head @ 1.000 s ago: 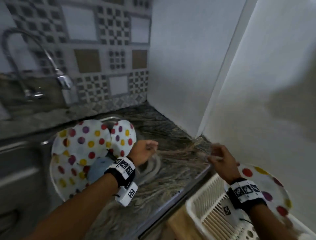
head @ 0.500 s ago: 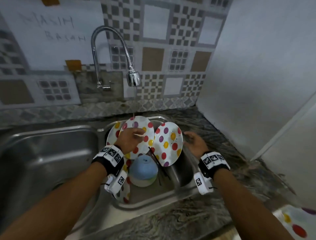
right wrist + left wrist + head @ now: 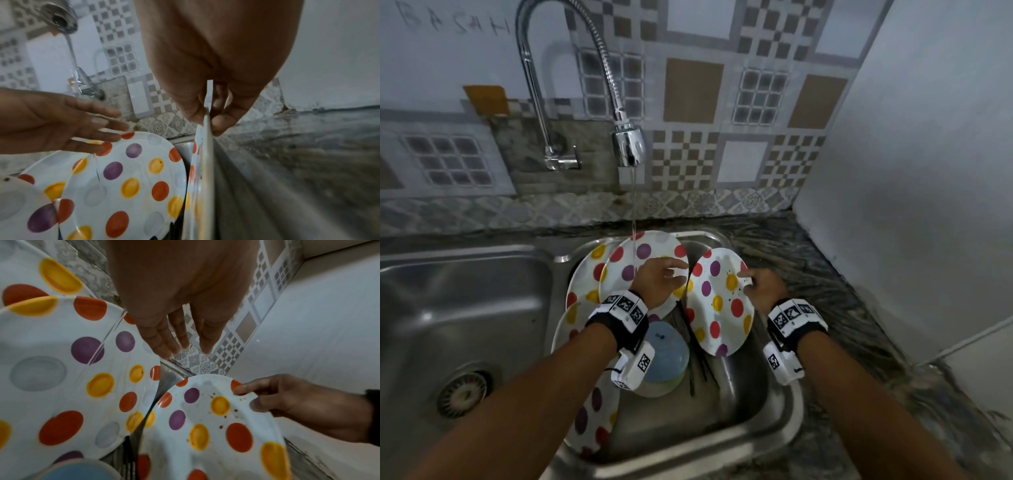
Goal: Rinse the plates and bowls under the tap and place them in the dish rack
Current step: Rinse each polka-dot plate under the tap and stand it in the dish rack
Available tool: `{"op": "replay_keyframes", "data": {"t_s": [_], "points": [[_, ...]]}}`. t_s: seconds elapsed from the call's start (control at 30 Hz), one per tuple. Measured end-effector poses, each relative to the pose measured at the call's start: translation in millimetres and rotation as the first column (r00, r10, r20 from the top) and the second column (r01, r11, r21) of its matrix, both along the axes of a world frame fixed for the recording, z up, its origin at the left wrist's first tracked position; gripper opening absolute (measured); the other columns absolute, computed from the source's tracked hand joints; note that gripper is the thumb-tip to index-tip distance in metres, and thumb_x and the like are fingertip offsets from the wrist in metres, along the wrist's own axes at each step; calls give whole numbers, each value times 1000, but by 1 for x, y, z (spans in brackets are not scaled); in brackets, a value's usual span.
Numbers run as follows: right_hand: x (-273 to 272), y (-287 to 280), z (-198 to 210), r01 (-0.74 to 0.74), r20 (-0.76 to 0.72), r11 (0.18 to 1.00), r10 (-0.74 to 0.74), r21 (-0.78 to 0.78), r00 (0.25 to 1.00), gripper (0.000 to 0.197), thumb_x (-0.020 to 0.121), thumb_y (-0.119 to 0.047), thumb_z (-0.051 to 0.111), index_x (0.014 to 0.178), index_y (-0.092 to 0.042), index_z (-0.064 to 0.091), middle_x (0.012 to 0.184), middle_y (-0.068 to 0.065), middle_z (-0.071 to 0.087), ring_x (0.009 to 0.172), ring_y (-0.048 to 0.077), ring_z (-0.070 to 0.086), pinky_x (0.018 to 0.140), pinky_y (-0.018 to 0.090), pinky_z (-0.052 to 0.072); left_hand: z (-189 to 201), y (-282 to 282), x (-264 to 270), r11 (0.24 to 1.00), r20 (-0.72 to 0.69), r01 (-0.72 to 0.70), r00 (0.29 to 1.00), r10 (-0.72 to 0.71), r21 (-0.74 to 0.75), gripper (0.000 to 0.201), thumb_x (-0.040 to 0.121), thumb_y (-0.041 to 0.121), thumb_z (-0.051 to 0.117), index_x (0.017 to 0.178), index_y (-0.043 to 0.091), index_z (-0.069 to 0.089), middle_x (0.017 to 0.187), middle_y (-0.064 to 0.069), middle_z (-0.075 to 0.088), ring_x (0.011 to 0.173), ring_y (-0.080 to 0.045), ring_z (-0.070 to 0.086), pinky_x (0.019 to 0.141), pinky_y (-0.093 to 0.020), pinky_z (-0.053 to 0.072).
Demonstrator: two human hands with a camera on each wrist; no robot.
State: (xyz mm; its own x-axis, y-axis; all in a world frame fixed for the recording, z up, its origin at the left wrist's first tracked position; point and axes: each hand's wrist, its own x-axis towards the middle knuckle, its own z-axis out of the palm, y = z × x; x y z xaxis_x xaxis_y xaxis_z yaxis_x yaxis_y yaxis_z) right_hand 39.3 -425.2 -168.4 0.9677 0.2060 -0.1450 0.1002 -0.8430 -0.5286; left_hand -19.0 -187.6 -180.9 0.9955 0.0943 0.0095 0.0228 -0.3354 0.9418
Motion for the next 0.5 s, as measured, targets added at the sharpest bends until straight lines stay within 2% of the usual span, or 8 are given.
{"op": "replay_keyframes", "data": {"t_s": [0.07, 0.13, 0.2, 0.23, 0.33, 0.4, 0.43, 0.5], "points": [[0, -3, 12, -53, 62, 997, 56, -47, 997, 39, 85, -9, 53, 119, -24, 65, 126, 3, 64, 114, 20, 60, 95, 22, 42, -1, 3, 6, 999, -11, -25, 1000, 25, 39, 24, 83, 3, 69, 106, 9, 70, 115, -7, 64, 102, -24, 60, 80, -19, 50], [-2, -6, 25, -90, 101, 994, 95, -54, 990, 40, 86, -9, 53, 121, -24, 64, 127, 3, 63, 113, 20, 60, 87, 17, 39, 0, 4, 10, 997, -7, -30, 1000, 30, 67, 23, 83, 5, 69, 106, 11, 70, 118, -6, 63, 107, -23, 59, 88, -30, 51], [-4, -8, 37, -105, 136, 994, 109, -33, 985, 40, 86, -8, 53, 120, -25, 65, 125, 3, 64, 110, 21, 60, 85, 18, 40, 4, 3, 14, 997, -13, -36, 999, 37, 65, 22, 83, 7, 69, 103, 17, 70, 116, -5, 65, 107, -21, 59, 91, -35, 51], [-5, -9, 43, -112, 150, 994, 113, -9, 982, 40, 86, -7, 52, 118, -26, 66, 124, 2, 65, 109, 21, 61, 87, 21, 43, 6, 2, 15, 997, -2, -34, 999, 34, 75, 22, 83, 7, 69, 102, 19, 70, 113, -4, 66, 105, -19, 61, 89, -32, 52], [-8, -11, 58, -144, 190, 986, 127, 81, 973, 41, 85, -5, 51, 115, -28, 67, 122, 1, 66, 109, 20, 61, 92, 25, 47, 14, 2, 14, 995, 35, -17, 999, 13, 101, 22, 85, 8, 68, 105, 16, 71, 108, -2, 66, 95, -16, 61, 74, -8, 46], [-8, -10, 65, -181, 211, 966, 141, 186, 967, 40, 86, -4, 52, 115, -27, 67, 120, 1, 67, 107, 19, 62, 96, 34, 50, 19, 6, 11, 998, 56, -11, 998, 8, 66, 24, 86, 3, 66, 109, 9, 69, 110, -6, 64, 97, -19, 58, 74, -4, 46], [-9, -10, 68, -195, 214, 951, 143, 241, 966, 39, 87, -5, 52, 115, -27, 67, 119, 2, 67, 106, 19, 63, 94, 40, 52, 23, 9, 7, 998, 73, -9, 997, 4, 61, 26, 85, 0, 65, 109, 11, 68, 110, -9, 64, 98, -23, 58, 82, -12, 50], [-10, -7, 72, -219, 217, 919, 153, 327, 964, 38, 89, -7, 51, 114, -32, 67, 116, 3, 69, 103, 21, 65, 89, 46, 54, 31, 18, 0, 997, 107, -21, 994, 13, 68, 35, 84, -2, 64, 111, 19, 65, 110, -10, 64, 101, -27, 60, 95, -38, 51]]}}
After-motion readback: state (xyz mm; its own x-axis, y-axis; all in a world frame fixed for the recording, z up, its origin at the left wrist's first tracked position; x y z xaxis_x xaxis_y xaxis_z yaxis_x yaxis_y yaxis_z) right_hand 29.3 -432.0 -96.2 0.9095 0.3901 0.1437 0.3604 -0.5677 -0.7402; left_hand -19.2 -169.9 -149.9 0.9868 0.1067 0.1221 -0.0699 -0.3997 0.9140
